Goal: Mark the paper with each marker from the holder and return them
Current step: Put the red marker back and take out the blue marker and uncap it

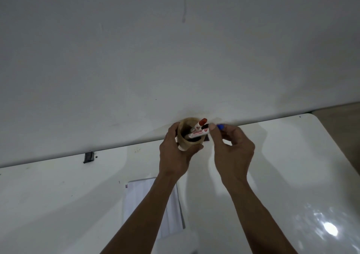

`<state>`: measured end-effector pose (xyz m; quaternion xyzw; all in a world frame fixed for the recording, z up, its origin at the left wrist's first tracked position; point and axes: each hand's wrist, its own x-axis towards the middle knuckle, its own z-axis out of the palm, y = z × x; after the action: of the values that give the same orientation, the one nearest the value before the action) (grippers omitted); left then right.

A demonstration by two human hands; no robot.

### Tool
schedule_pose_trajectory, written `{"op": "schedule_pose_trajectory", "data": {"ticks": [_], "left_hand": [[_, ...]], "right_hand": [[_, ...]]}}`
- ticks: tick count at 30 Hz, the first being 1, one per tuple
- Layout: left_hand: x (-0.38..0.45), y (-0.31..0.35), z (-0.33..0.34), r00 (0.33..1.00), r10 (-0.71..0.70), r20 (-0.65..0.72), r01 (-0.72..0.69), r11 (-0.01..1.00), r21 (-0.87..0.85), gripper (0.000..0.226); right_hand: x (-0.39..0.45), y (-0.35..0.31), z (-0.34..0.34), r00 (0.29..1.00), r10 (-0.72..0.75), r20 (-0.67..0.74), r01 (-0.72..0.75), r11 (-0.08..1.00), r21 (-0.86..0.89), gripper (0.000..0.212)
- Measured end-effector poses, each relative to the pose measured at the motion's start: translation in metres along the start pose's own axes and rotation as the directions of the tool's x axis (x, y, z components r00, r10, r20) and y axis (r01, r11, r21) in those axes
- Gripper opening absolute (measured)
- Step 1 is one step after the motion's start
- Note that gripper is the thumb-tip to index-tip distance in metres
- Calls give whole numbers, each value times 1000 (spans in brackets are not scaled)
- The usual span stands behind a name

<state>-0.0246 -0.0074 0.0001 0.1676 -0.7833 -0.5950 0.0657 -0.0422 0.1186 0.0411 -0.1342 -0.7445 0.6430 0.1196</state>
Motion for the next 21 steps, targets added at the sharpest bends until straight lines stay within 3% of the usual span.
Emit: {"op": "schedule_pose_trajectory", "data": {"ticks": [7,10,13,16,21], "left_hand": [[-7,5,-12,994,-99,41,93,986,142,90],[-22,6,-32,997,-77,3,73,959,274,76],[-44,16,-61,996,-52,-66,66,973,222,50],[-68,27,-91,998,-5,-66,17,985,173,32],[-105,34,-139,996,53,65,-61,990,129,27]], "right_hand": [[-5,-53,-24,996,-89,-21,91,951,297,15],[-17,-63,-28,993,-95,71,66,939,337,10],[-41,-62,-25,983,-15,182,-29,972,234,4],[-74,-50,-18,945,80,316,-128,983,134,19],[-125,-31,-8,810,150,568,-37,978,-205,24]]}}
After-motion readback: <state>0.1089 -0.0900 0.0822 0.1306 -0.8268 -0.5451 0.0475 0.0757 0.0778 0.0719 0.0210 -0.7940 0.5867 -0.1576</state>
